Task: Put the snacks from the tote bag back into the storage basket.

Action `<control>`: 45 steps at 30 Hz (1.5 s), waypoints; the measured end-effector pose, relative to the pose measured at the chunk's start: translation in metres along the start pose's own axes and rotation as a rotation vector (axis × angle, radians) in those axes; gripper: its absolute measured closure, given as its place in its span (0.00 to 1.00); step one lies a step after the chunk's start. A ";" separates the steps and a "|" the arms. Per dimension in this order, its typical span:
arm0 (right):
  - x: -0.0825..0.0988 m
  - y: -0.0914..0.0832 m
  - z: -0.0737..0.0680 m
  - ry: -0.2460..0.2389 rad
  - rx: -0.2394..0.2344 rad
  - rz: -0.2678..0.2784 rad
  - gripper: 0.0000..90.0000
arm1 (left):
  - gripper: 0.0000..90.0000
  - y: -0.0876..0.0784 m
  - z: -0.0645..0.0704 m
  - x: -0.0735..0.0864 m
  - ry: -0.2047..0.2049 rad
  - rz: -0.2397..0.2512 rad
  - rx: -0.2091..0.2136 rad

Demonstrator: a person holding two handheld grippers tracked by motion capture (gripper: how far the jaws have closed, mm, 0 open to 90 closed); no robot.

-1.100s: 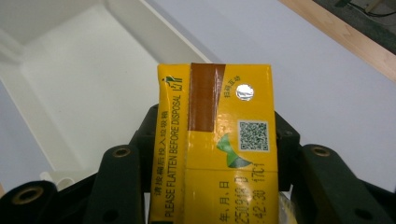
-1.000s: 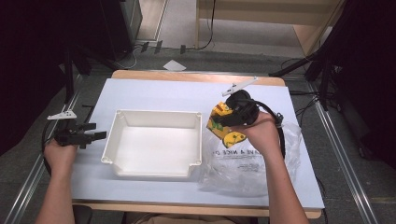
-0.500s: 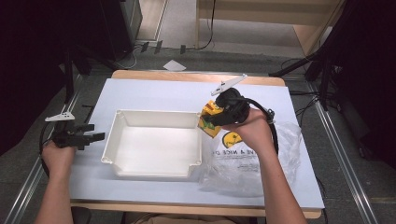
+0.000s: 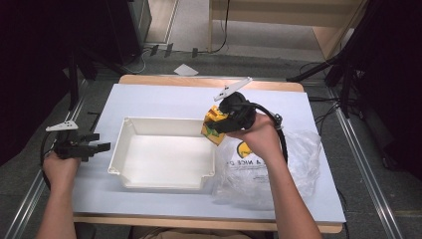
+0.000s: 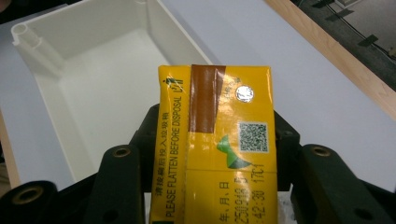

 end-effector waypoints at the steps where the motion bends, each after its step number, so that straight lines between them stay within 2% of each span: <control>1: -0.002 0.001 -0.002 -0.004 -0.005 0.006 0.60 | 0.18 -0.001 0.000 0.000 0.000 0.001 0.002; 6: -0.006 0.011 -0.011 -0.023 -0.026 0.004 0.60 | 0.18 -0.002 0.000 0.002 -0.002 0.000 -0.002; 23: -0.004 0.052 -0.024 -0.046 -0.044 -0.032 0.60 | 0.18 -0.007 -0.001 0.005 -0.008 0.004 -0.010; 25: -0.004 0.058 -0.024 -0.048 -0.036 -0.026 0.60 | 0.18 -0.007 -0.001 0.005 -0.008 0.003 -0.010; 38: 0.012 0.096 -0.017 -0.030 -0.019 -0.092 0.60 | 0.18 -0.010 -0.001 0.006 -0.009 0.006 -0.011; 45: 0.020 0.108 -0.008 -0.020 0.001 -0.125 0.60 | 0.18 -0.011 -0.001 0.008 -0.011 0.007 -0.013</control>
Point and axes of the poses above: each handheld gripper's, and its own axes: y roughly forward along the jaws, x roughly out of its underside, z roughly to its right, the point moved 10 cm from there along y, roughly forward along the jaws, and after that the axes turned 9 degrees about y, right-handed, at the moved point
